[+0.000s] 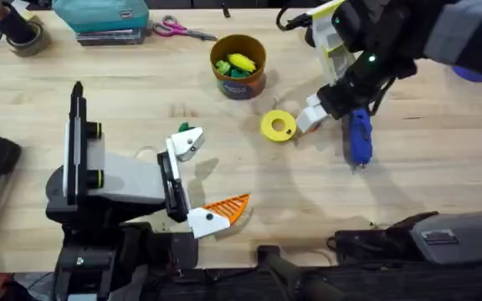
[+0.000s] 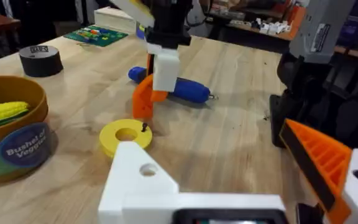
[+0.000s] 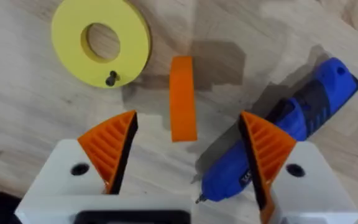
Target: Pick up the gripper from the table and insert it into the empty holder that is missing its gripper. Then pick up a screw, insert it into the mounting hole, and use the screwdriver to tighten it. Finally, clean up the table by picking up the vegetable and placing it into the bucket.
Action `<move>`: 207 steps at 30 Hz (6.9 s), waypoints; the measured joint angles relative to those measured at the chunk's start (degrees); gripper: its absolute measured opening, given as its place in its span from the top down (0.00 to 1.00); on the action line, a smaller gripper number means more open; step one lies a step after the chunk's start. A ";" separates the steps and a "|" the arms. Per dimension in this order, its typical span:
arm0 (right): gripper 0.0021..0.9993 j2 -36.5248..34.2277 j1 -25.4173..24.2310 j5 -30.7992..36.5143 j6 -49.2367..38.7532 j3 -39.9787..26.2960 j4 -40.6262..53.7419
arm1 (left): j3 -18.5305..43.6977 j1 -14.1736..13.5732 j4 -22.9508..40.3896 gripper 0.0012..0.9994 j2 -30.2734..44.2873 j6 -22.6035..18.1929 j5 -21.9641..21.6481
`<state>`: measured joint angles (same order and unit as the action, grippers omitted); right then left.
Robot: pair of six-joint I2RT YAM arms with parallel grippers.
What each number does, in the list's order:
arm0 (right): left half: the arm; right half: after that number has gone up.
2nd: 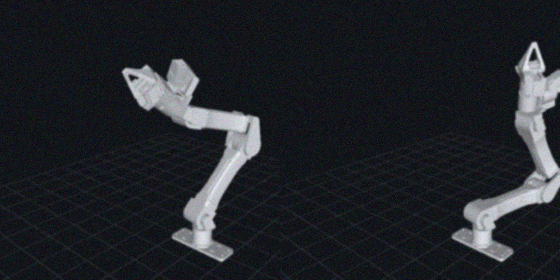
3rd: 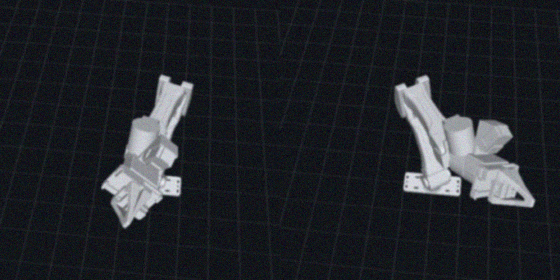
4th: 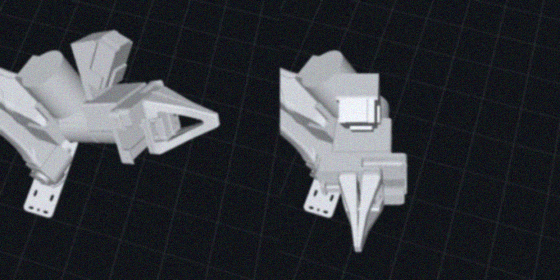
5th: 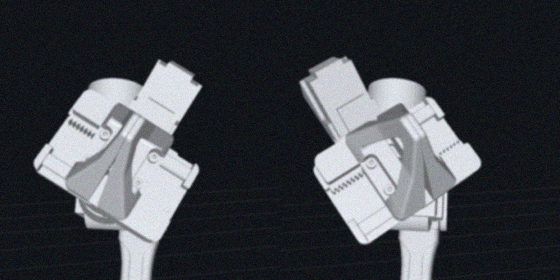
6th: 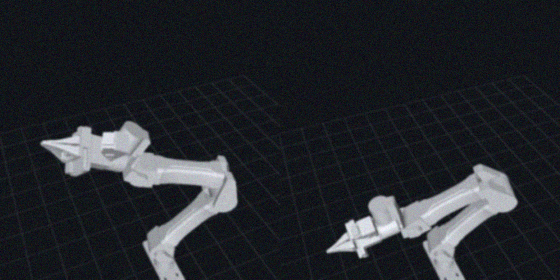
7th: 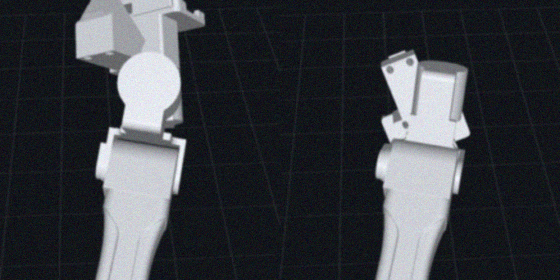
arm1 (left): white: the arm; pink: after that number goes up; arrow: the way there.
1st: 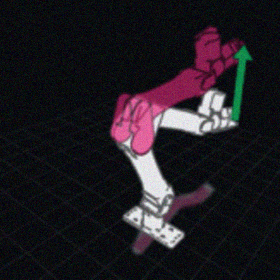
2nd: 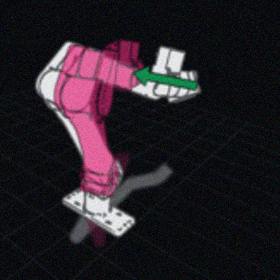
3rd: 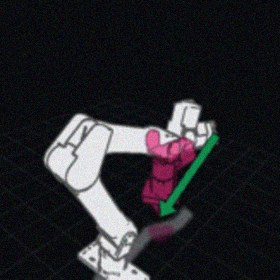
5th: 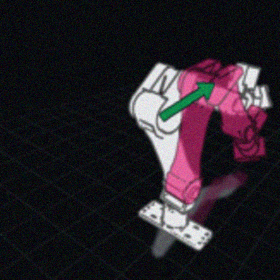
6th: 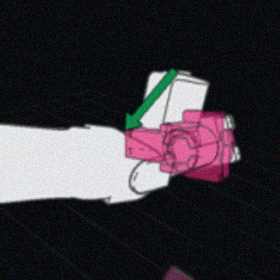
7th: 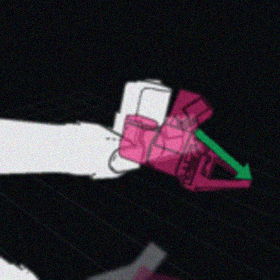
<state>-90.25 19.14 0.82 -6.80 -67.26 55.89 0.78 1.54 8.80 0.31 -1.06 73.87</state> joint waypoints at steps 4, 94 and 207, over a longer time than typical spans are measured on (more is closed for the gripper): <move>0.00 -1.38 0.00 0.00 0.40 0.07 -2.16 | 0.00 0.00 0.01 0.01 -0.01 0.01 0.00; 0.99 26.44 -0.07 -61.29 56.16 36.79 -86.88 | 0.00 0.00 0.00 0.01 0.01 0.00 0.00; 0.99 4.36 12.35 -59.12 97.99 53.46 -139.81 | 0.00 0.00 0.00 0.01 -0.01 0.00 -0.02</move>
<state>-85.89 31.48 -58.30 91.19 -13.80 -83.92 0.78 1.54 8.80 0.30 -1.06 73.84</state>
